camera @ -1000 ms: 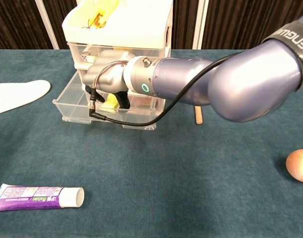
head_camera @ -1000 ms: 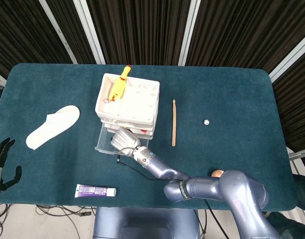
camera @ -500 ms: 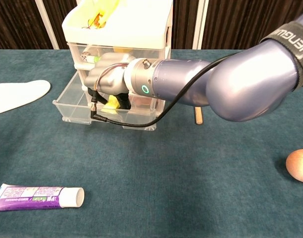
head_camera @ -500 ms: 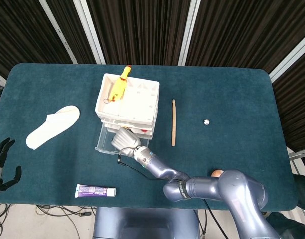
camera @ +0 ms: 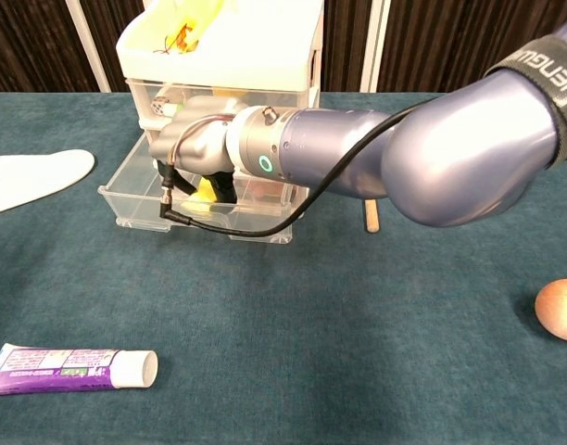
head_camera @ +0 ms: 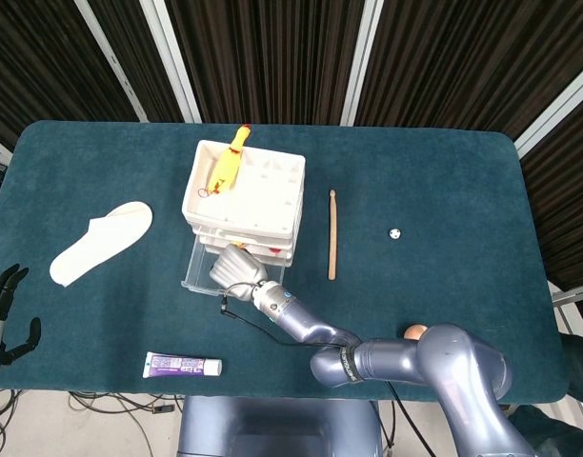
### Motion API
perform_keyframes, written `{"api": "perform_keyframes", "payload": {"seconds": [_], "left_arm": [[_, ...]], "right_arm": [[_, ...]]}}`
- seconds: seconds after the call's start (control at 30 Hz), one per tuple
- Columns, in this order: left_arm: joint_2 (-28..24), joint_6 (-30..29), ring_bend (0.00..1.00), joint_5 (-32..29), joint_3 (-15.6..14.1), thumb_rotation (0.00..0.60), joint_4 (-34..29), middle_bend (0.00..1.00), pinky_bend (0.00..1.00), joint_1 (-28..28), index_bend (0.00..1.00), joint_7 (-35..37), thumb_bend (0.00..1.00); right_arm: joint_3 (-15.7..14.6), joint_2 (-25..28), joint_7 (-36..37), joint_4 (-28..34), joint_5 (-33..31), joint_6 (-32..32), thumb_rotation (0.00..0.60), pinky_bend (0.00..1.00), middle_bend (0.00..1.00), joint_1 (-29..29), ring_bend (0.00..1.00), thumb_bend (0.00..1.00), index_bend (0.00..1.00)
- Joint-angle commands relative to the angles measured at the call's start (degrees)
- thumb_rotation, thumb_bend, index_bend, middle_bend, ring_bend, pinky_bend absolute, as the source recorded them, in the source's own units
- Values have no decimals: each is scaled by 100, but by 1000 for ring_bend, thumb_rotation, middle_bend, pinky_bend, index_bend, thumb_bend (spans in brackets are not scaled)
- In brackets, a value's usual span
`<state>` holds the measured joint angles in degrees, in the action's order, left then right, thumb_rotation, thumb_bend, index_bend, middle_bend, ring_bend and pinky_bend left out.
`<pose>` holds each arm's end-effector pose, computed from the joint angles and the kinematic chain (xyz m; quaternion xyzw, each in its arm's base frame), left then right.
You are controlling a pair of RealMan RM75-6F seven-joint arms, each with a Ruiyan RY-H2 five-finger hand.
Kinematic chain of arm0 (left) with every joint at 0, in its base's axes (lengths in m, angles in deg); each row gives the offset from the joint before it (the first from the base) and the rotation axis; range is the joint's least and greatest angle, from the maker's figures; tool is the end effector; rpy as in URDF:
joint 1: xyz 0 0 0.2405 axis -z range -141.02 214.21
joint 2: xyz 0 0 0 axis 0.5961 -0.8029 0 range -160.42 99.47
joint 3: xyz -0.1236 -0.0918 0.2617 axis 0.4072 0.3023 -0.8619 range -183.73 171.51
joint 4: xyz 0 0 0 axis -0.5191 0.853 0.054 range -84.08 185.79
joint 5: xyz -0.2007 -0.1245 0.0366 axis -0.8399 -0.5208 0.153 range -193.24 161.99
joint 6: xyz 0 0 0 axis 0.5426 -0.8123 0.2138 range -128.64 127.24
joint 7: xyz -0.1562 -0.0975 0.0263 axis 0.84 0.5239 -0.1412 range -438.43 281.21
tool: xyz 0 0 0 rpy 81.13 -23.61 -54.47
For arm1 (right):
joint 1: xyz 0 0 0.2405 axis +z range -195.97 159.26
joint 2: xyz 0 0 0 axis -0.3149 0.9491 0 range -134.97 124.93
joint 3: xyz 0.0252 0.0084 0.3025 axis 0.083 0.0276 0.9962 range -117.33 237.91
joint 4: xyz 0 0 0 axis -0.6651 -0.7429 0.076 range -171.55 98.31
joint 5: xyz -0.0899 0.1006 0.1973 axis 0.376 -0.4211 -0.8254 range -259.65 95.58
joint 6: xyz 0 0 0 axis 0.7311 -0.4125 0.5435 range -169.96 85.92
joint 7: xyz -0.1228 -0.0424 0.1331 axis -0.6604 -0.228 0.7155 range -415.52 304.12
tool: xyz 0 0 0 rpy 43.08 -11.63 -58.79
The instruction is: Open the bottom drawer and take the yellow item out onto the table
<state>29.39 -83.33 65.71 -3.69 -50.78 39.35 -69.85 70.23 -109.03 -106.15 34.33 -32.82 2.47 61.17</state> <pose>-0.3587 0.2107 0.1594 -0.5212 -0.4974 -0.4185 0.5529 0.0746 -0.4383 -0.1746 0.8863 -0.0371 0.2992 0.3515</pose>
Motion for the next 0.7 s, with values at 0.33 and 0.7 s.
{"api": "perform_keyframes", "payload": {"seconds": [0.33,0.7], "left_arm": [[4,3,0,-6,3,600,9,0,0,2,22,-5,514],[38,-13,0,-18,8,600,-25,0,0,4,21,-119,514]], "right_arm": [[316,718,271,969,43,563,600,1000,1000,-285,1000,375,565],[101,2254,480,2742,90,1048,600,1000,1000,-1005,1000,376,572]]}}
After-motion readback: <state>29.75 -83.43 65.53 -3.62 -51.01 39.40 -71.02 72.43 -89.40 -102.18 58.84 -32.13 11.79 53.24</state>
